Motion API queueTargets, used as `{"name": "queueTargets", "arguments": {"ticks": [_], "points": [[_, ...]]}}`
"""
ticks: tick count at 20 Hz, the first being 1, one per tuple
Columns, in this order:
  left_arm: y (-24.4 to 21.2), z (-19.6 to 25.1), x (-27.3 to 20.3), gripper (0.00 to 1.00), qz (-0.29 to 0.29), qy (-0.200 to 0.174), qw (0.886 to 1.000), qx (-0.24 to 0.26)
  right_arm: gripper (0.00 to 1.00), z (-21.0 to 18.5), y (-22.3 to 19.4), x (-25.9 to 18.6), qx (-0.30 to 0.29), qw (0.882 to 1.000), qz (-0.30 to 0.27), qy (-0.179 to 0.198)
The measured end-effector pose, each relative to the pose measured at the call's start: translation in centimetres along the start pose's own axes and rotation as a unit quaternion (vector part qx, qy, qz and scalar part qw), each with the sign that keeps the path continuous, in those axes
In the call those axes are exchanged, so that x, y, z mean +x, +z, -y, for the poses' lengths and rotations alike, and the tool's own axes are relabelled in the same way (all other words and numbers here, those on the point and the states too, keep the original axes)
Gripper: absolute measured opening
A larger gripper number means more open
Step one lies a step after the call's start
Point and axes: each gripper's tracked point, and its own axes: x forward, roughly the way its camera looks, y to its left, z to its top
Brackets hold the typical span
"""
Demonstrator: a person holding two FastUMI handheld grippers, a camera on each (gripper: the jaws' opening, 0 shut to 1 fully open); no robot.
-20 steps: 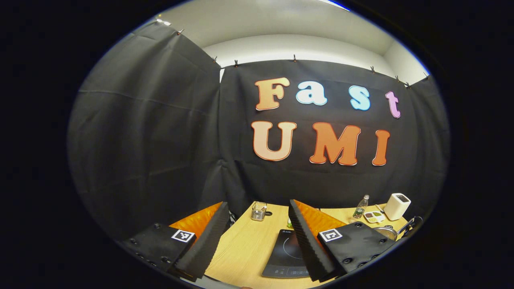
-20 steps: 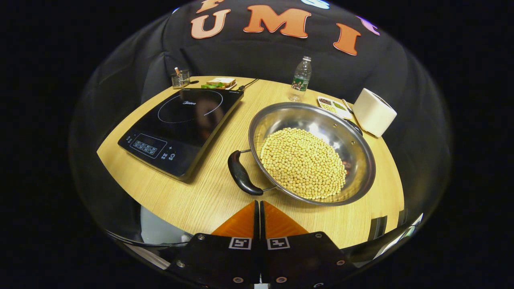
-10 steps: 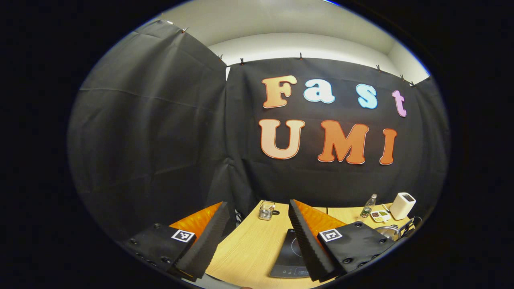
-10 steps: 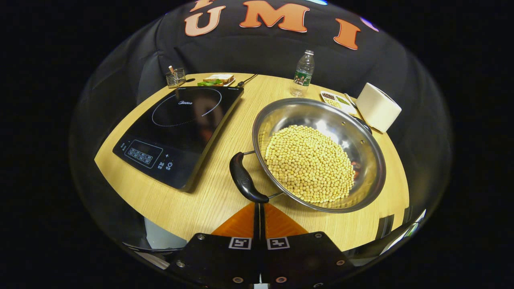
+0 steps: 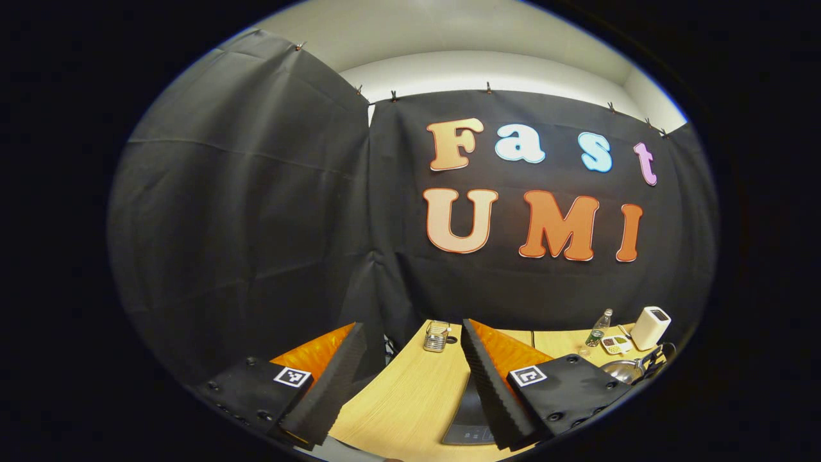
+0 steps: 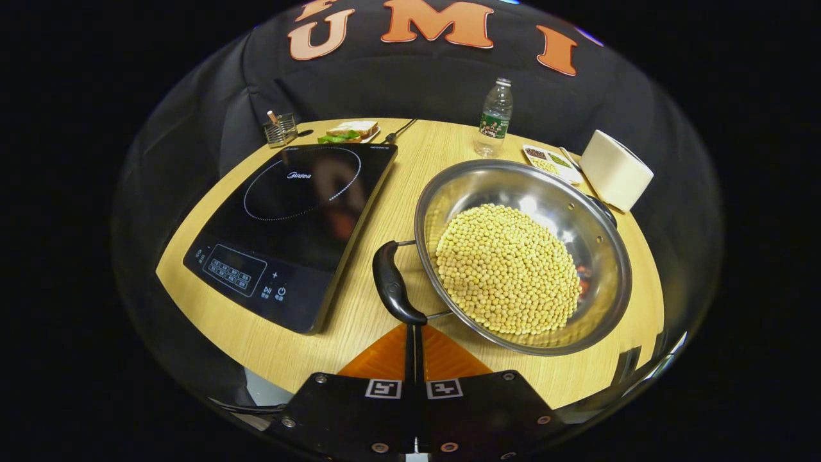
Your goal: First push the handle of the pot to place it horizontally, then grasp the pot with both hands and set it on the induction cooktop.
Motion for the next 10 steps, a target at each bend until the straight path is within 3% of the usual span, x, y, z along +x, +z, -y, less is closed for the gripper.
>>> {"name": "queueTargets", "arguments": {"ticks": [10], "points": [[-0.1,-2.0,0.8,0.97,-0.002,0.018,1.0,-0.002,0.0,-1.6,2.6,2.0,0.022,1.0,0.0,0.01]]}}
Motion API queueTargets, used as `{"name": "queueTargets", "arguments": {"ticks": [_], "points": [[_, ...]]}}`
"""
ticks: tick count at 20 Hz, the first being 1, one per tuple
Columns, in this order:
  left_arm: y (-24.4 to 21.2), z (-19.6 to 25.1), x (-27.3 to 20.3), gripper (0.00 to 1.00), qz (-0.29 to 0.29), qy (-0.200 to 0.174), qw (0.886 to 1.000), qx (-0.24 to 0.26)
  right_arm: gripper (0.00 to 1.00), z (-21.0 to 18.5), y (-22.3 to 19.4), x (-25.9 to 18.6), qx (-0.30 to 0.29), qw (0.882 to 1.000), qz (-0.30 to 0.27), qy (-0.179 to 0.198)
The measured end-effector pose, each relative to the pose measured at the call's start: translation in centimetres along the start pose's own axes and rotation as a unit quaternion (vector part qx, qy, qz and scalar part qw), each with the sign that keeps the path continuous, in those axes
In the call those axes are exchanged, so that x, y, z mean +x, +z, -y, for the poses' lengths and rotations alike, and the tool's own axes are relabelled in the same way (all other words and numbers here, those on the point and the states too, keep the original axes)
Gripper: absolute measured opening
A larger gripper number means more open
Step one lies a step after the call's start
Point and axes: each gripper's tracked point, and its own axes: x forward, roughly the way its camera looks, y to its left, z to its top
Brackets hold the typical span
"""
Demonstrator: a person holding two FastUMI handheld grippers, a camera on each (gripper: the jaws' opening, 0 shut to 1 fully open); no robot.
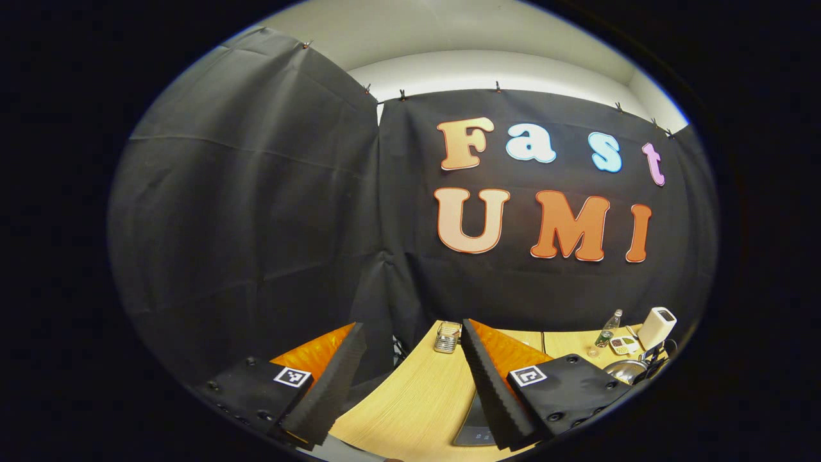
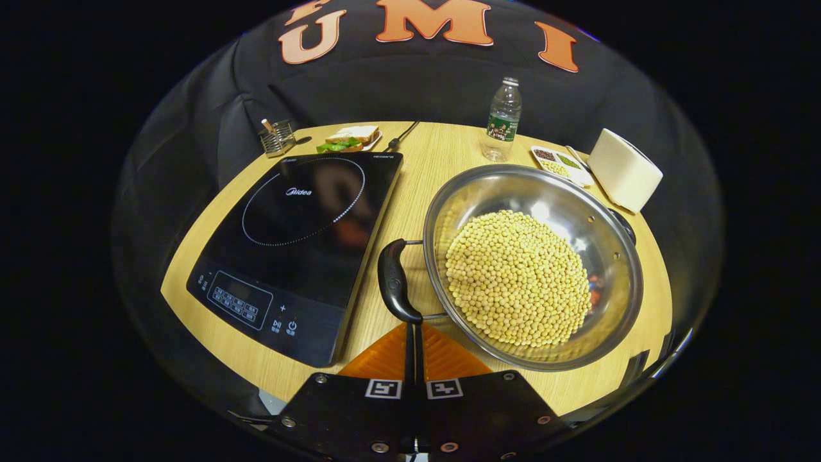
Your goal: First push the handle of the pot to place it horizontally, then grasp the pot with both hands and set it on the induction cooktop.
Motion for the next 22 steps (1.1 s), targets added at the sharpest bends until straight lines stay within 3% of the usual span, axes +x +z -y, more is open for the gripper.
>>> {"name": "queueTargets", "arguments": {"ticks": [9,22], "points": [[-0.2,-1.9,0.5,0.98,-0.001,0.018,1.0,0.004,0.0,-0.8,1.8,1.6,0.044,0.999,0.003,0.011],[-1.4,-2.6,2.1,0.98,-0.017,0.007,1.0,-0.006,0.0,-0.8,4.6,3.8,0.099,0.995,0.012,0.0]]}}
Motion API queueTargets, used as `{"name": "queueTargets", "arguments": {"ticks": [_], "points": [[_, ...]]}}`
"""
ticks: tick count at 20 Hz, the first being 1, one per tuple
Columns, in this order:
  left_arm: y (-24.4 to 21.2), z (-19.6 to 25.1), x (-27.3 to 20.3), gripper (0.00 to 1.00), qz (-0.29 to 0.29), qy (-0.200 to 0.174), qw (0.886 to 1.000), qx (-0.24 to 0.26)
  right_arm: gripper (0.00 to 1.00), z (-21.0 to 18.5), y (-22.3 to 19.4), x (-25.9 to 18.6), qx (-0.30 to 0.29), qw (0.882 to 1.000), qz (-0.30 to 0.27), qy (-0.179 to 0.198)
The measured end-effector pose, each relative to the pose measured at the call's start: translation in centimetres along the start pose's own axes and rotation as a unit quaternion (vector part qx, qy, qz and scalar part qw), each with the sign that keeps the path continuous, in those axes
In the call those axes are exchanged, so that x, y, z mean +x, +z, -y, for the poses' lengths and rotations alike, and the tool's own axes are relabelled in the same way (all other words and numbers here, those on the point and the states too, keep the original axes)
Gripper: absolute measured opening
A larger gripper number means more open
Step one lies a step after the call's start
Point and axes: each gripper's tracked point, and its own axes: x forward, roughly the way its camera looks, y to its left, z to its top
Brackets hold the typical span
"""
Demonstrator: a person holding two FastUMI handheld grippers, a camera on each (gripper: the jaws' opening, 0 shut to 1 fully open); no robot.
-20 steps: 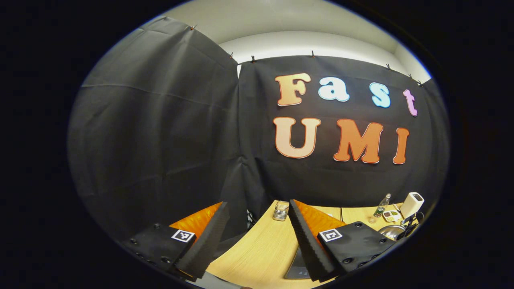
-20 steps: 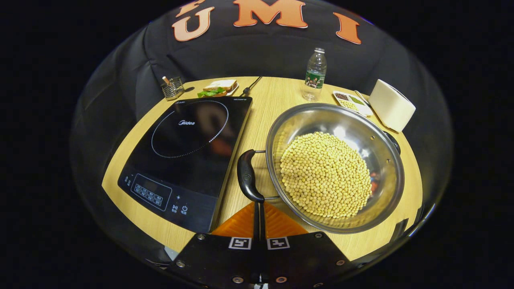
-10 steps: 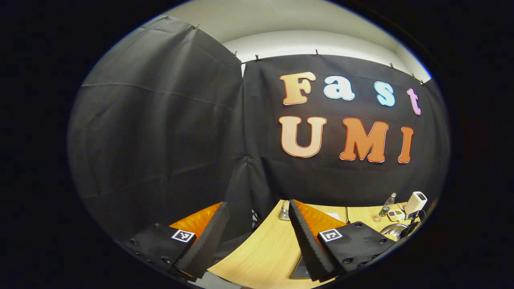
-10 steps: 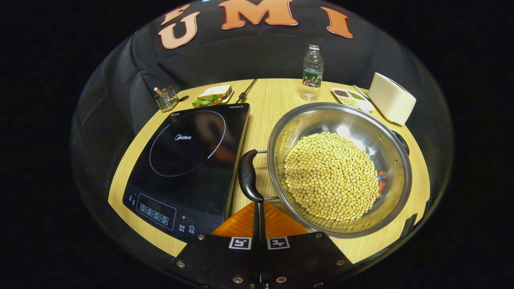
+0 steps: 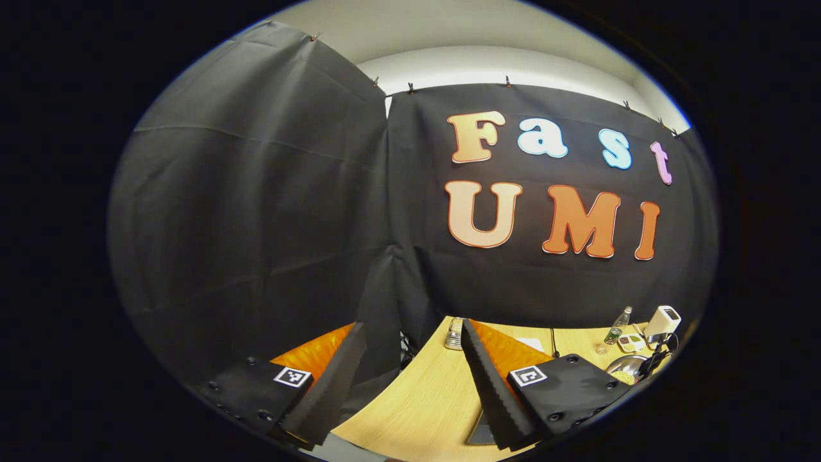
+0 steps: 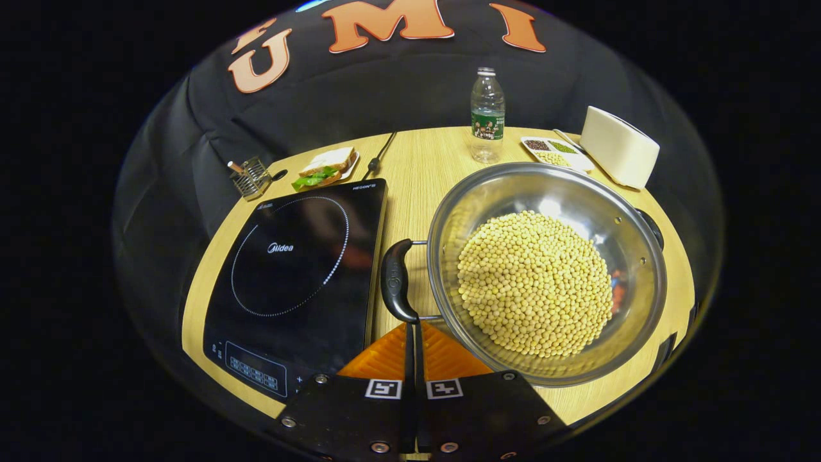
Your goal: First push the handle of the pot to place it horizontally, then grasp the pot with both hands and set it on the induction cooktop.
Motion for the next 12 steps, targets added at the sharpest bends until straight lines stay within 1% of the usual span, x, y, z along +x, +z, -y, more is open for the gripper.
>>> {"name": "queueTargets", "arguments": {"ticks": [3,7,9,12], "points": [[0.0,1.1,0.5,0.97,-0.007,-0.016,1.0,-0.006,0.0,-0.2,0.6,0.5,0.008,1.0,0.006,-0.001],[0.8,4.1,0.9,0.97,-0.004,-0.042,0.999,0.007,0.0,-0.3,0.9,0.7,0.014,1.0,0.004,0.003],[0.9,6.3,1.1,0.97,-0.005,-0.06,0.998,0.009,0.0,-0.4,1.1,0.0,0.016,1.0,0.008,0.009],[0.1,10.0,1.2,0.97,-0.014,-0.087,0.996,0.006,0.0,0.7,1.6,-2.1,0.008,1.0,0.026,0.013]]}}
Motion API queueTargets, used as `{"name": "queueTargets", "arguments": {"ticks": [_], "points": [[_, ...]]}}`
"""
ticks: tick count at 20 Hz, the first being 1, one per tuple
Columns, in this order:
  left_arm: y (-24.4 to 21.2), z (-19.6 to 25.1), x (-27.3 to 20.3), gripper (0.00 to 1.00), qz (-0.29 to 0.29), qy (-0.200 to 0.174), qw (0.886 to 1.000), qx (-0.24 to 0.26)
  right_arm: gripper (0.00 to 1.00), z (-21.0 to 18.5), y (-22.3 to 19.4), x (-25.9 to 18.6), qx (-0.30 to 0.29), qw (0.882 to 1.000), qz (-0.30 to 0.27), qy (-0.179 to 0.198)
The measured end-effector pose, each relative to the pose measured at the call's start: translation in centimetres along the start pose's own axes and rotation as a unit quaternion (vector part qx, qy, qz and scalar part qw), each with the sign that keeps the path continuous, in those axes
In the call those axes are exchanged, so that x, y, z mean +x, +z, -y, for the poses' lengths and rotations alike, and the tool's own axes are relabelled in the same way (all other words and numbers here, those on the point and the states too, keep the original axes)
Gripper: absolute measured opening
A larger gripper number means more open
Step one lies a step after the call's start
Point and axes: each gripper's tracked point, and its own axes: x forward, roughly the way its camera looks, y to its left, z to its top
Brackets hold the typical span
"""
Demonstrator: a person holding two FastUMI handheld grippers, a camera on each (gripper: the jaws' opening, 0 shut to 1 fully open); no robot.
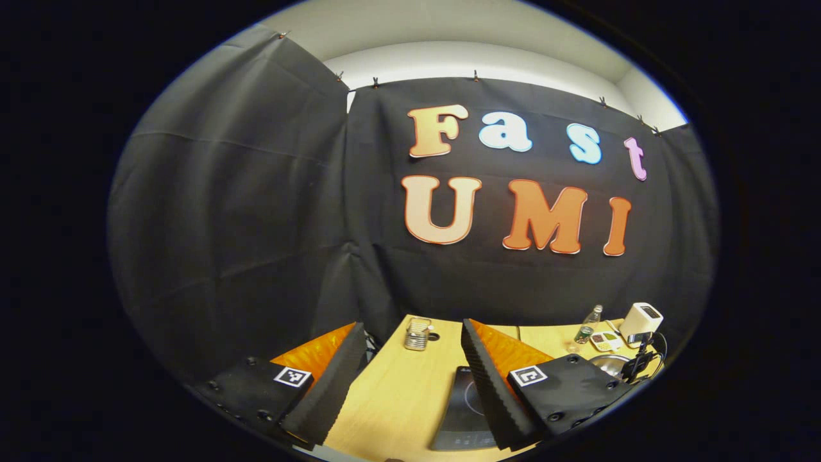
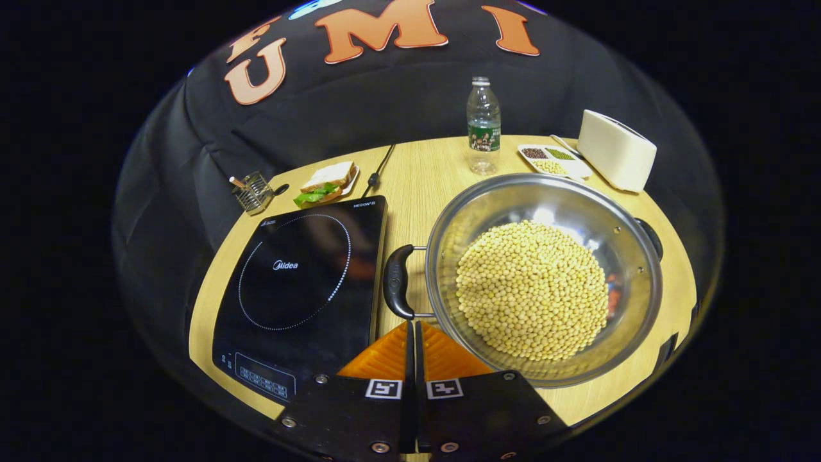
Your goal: First push the handle of the pot to place it horizontally, then grasp the pot with both hands and set it on the induction cooktop.
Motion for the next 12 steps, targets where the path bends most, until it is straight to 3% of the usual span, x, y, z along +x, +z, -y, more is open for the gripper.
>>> {"name": "queueTargets", "arguments": {"ticks": [4,12], "points": [[-1.4,5.4,0.5,0.97,-0.015,-0.038,0.999,-0.01,0.0,3.4,1.4,-3.5,0.008,0.999,0.033,0.0],[-5.5,16.7,0.5,0.97,-0.061,-0.109,0.992,-0.028,0.0,13.8,3.2,-9.0,0.02,0.995,0.083,-0.042]]}}
